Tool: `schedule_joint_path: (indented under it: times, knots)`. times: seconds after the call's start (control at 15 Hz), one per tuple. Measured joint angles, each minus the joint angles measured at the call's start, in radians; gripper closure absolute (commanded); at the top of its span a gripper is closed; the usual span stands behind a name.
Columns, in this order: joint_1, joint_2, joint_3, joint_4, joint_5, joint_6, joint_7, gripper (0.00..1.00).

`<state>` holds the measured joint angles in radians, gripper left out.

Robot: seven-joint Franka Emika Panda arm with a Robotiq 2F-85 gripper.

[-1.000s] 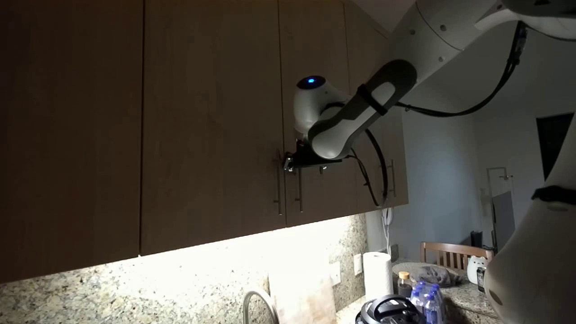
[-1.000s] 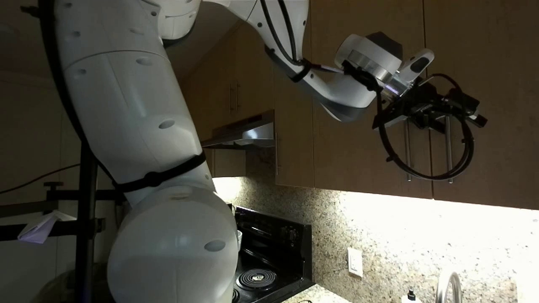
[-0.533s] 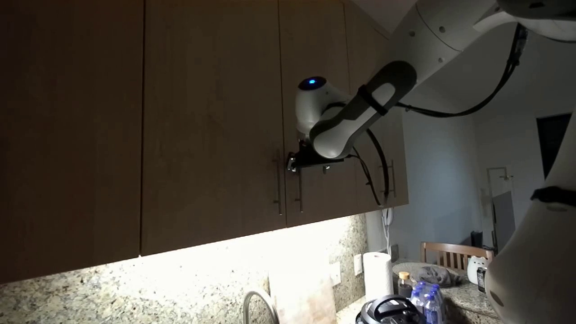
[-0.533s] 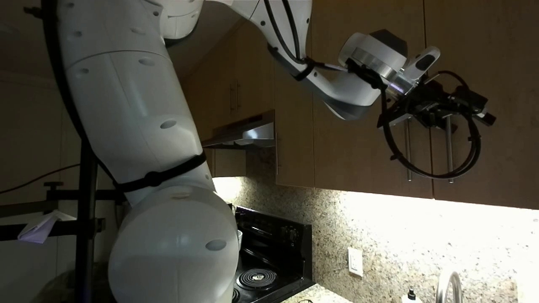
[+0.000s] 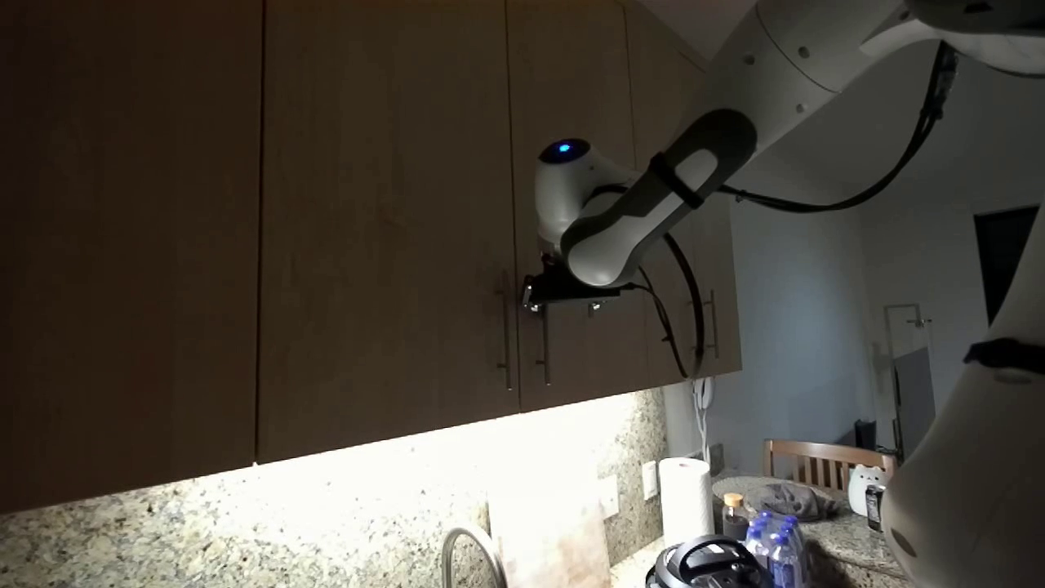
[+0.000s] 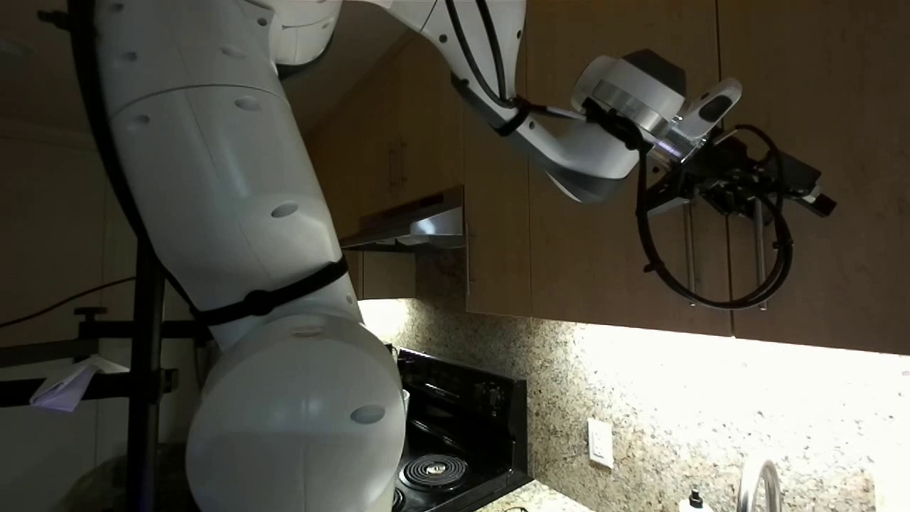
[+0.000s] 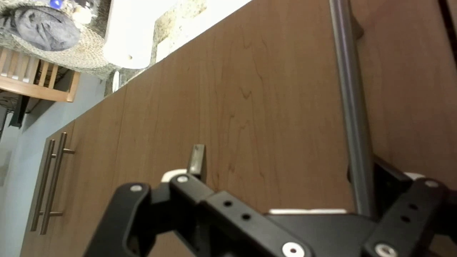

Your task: Open the top right cabinet door

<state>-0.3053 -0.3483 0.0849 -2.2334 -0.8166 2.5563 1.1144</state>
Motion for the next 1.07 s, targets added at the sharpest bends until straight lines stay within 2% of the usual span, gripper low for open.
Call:
schedule_joint_path:
  times: [0.67,1.07]
  knots:
    - [0.012,-0.005,-0.009,-0.008,0.0,-0.01,0.126,0.0]
    - [0.013,-0.007,-0.013,-0.013,0.0,-0.006,0.15,0.0]
